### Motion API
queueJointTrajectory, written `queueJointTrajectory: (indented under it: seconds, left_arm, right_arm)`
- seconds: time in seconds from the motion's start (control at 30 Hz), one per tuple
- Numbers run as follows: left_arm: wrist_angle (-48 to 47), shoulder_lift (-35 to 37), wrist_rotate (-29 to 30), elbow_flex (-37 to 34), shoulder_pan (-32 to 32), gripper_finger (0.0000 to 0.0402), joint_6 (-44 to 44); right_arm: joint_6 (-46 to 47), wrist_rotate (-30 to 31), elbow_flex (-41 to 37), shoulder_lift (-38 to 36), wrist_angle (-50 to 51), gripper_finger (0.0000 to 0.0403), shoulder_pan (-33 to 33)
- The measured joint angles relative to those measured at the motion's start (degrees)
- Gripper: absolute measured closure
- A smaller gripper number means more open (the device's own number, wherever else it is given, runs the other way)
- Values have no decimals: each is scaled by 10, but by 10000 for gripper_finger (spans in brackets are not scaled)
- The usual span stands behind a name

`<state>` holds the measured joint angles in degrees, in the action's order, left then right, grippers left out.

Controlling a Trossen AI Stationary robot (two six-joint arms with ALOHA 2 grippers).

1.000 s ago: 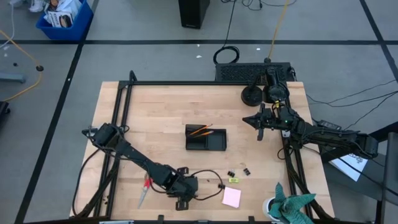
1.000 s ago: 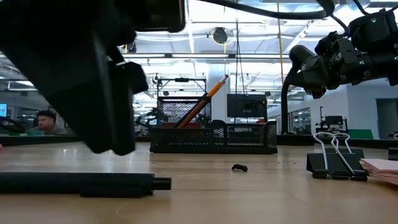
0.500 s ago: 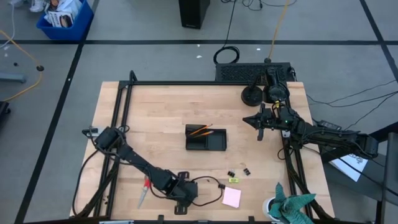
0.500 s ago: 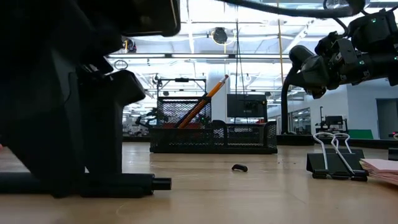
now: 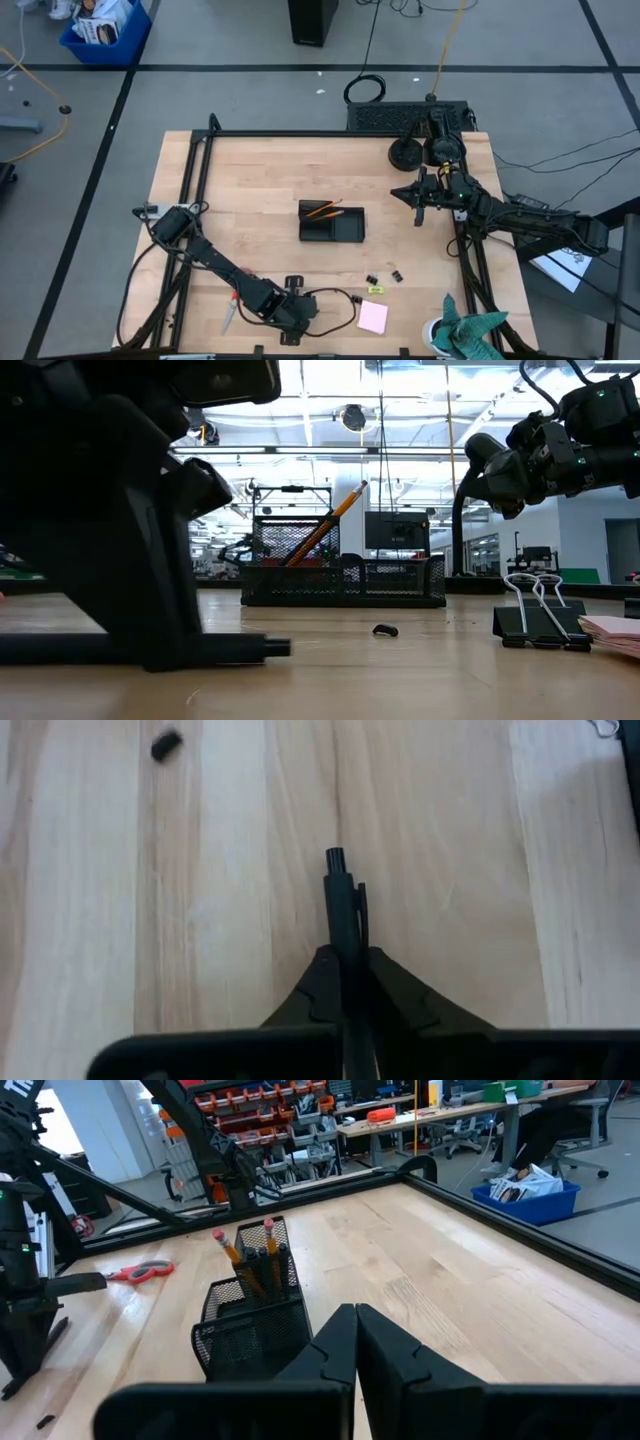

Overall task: Pick and place office supplies into organizer
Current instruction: Put the pen into the top left section of the desk organizer

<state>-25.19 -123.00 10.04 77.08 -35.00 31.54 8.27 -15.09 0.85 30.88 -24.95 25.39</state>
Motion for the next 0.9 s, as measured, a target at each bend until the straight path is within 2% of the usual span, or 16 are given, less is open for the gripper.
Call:
queueJointTrajectory:
  seconds: [0.17, 0.4, 0.5, 0.6, 0.77, 0.83, 0.9]
  left_arm:
    - [46, 24, 55, -9, 0, 360, -60]
    - [60, 80, 226, -11, 13, 388, -94]
    - [62, 117, 267, -11, 16, 389, -117]
    - [68, 155, 307, -11, 25, 375, -177]
    - [99, 232, 326, -31, 60, 372, -284]
    - [157, 265, 311, -59, 87, 379, -330]
    - [248, 299, 271, -105, 119, 386, -381]
  right_arm:
    - [0, 0, 0, 0, 0, 403, 0]
    - [0, 0, 0, 0, 2, 403, 0]
    - [0, 0, 0, 0, 5, 403, 0]
    - [0, 0, 0, 0, 6, 403, 0]
    - [0, 0, 0, 0, 4, 403, 0]
    - [0, 0, 0, 0, 4, 403, 0]
    - [0, -1, 0, 0, 5, 403, 0]
